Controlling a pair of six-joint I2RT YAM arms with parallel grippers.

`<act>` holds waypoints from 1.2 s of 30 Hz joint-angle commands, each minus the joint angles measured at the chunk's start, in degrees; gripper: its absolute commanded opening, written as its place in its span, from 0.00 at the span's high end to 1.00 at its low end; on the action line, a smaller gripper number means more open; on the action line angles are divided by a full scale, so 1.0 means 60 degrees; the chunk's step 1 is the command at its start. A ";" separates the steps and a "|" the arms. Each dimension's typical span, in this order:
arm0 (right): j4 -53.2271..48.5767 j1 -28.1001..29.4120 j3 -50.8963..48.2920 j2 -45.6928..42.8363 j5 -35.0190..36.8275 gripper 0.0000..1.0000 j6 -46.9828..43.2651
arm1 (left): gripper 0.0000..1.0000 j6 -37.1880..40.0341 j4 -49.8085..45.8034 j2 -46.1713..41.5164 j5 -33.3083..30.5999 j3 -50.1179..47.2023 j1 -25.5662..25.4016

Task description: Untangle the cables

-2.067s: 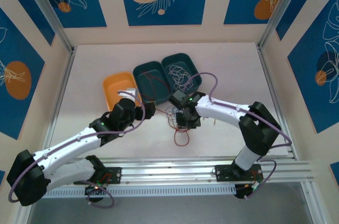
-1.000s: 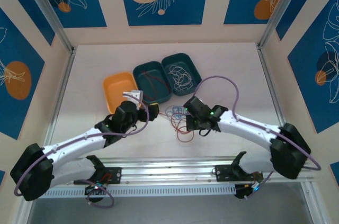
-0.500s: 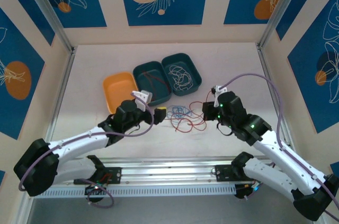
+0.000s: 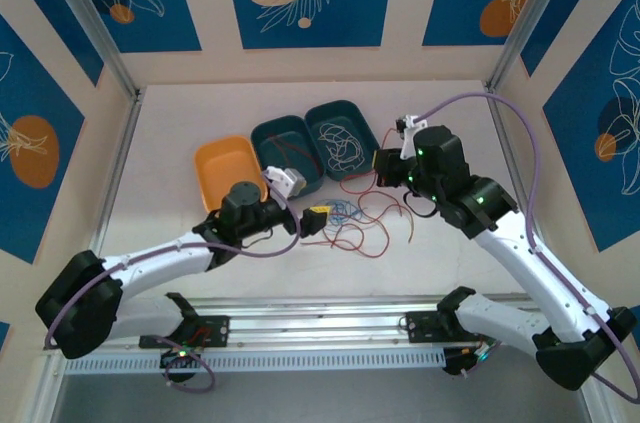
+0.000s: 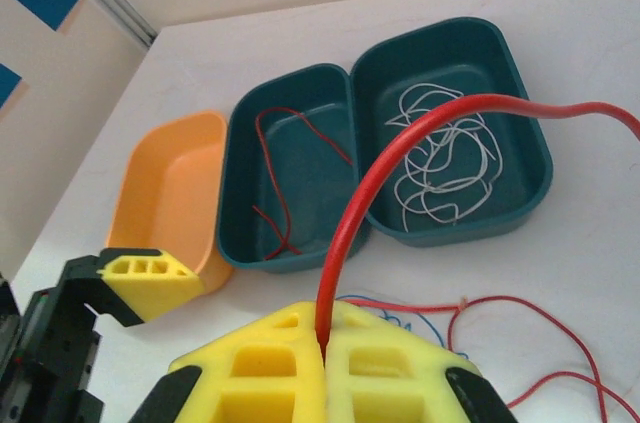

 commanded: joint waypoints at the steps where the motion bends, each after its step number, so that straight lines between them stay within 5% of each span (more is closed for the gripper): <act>1: -0.0158 -0.0036 0.0587 0.0233 -0.0378 1.00 -0.0160 | 0.01 0.0285 0.0804 0.0034 0.0600 0.0494 -0.0099; 8: -0.0215 -0.0063 0.1066 0.0929 -0.1157 1.00 -0.0496 | 0.08 0.0176 0.1051 -0.0650 0.0712 0.0696 -0.0129; 10: -0.0225 -0.0062 0.1233 0.1249 -0.1513 1.00 -0.0759 | 0.00 0.0087 0.1016 -0.1026 0.0385 0.0566 -0.0108; 16: -0.0212 -0.0037 0.2035 0.2698 -0.2274 1.00 -0.1623 | 0.00 -0.0177 0.0257 -0.2813 -0.1982 0.0000 -0.0107; 23: 0.0002 0.0083 0.3415 0.4789 -0.3149 1.00 -0.2789 | 0.00 -0.0317 -0.2477 -0.4574 -0.4526 0.0117 -0.0094; 36: -0.0905 0.0354 0.6937 0.8974 -0.3833 1.00 -0.4628 | 0.00 -0.0565 -0.2827 -0.5431 -0.5042 -0.0310 -0.0095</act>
